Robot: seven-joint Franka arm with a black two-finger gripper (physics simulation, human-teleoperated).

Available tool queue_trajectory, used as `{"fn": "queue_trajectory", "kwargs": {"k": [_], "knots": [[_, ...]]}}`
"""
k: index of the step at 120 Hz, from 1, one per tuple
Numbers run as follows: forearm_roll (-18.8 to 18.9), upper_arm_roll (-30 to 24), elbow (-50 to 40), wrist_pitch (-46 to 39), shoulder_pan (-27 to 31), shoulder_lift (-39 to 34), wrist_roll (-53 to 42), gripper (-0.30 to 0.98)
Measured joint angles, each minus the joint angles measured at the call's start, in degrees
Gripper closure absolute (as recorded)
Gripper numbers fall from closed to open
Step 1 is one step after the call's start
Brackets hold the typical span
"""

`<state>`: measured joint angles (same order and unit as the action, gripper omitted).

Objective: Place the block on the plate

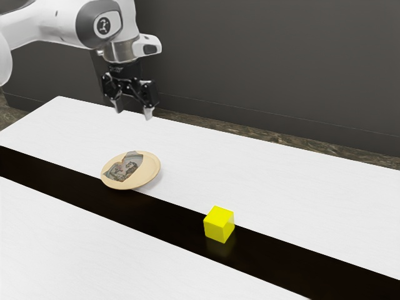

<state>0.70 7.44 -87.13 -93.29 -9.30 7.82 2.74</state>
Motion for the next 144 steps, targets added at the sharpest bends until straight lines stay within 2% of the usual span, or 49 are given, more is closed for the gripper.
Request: {"fn": "queue_trajectory", "kwargs": {"k": [23,56,102,144], "knots": [[-0.84,-0.52,0.45,-0.20,0.12,1.89,0.65,0.00],[-3.49,-6.73,4.13,-1.70,-0.40,8.49,1.31,0.00],[-8.24,-6.84,3.06,-5.98,-3.88,15.03,1.03,0.00],[-10.49,-6.35,-0.19,-10.92,-7.81,18.48,0.36,0.00]]}}
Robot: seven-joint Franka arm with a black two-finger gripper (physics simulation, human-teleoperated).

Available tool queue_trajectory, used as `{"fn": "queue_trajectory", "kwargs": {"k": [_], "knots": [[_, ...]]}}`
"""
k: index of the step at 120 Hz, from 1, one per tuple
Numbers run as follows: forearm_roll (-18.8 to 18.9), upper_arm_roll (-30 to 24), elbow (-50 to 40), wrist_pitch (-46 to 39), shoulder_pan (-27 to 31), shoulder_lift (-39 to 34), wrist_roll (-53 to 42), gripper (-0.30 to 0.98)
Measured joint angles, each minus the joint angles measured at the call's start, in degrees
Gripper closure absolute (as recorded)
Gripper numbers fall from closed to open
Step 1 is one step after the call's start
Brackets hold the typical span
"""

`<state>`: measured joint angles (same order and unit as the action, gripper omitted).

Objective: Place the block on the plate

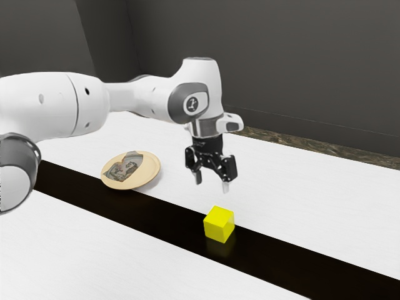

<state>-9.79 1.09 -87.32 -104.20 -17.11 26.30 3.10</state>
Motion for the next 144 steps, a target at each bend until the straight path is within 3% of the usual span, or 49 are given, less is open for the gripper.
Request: {"fn": "queue_trajectory", "kwargs": {"k": [59,144], "knots": [[-1.24,0.23,-4.97,-6.85,-1.79,3.00,-1.02,0.00],[-2.78,1.46,-4.28,-13.30,-2.40,9.75,-2.55,0.00]]}}
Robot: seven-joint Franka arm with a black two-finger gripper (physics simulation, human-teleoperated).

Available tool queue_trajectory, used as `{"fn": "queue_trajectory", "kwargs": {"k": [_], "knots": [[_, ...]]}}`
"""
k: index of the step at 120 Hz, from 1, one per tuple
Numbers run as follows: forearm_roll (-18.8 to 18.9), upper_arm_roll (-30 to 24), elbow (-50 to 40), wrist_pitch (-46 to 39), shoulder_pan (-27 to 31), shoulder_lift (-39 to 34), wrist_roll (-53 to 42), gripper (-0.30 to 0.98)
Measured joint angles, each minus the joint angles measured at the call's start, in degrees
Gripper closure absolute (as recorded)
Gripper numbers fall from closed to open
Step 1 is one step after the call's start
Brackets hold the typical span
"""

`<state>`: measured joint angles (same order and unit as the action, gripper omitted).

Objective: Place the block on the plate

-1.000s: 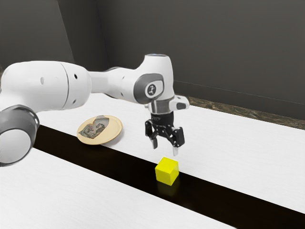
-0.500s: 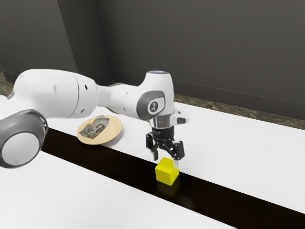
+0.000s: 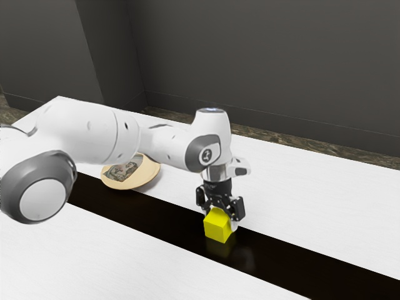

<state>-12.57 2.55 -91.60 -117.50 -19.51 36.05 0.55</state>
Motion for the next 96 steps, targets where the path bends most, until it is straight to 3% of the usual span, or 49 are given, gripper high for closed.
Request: {"fn": "queue_trajectory", "kwargs": {"k": [21,47,96], "knots": [[-0.38,0.03,0.00,-0.66,0.00,0.27,-0.29,0.04],[-0.66,0.09,0.00,-0.79,0.00,0.24,-0.55,0.19],[-0.42,3.00,4.46,2.46,-0.54,-0.56,-0.81,0.28]]}}
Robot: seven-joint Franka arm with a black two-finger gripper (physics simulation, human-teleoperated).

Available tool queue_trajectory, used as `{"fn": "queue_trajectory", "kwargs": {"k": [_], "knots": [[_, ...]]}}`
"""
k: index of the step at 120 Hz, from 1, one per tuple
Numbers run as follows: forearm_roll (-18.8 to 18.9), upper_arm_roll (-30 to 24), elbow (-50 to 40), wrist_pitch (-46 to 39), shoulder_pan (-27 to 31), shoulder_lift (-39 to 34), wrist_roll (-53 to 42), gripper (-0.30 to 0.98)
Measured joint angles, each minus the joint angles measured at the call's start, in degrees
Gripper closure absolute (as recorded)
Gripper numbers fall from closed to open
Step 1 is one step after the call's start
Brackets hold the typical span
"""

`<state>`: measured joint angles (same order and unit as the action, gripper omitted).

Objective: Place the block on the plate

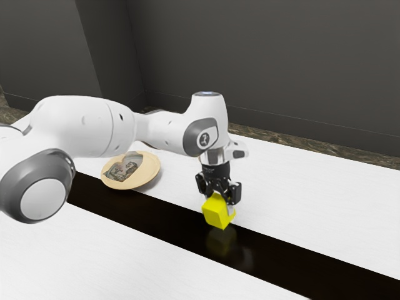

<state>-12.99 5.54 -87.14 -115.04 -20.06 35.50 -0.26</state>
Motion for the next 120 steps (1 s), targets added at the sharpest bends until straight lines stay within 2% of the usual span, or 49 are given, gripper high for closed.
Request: {"fn": "queue_trajectory", "kwargs": {"k": [37,62,97,120], "knots": [[2.45,5.84,7.12,6.68,-0.30,-3.08,-0.51,0.28],[3.86,12.06,11.63,10.01,0.42,-2.65,-1.19,0.29],[4.05,13.40,16.67,12.69,8.34,-0.51,-2.11,0.28],[3.92,12.66,20.68,13.08,14.75,3.45,-2.51,0.28]]}}
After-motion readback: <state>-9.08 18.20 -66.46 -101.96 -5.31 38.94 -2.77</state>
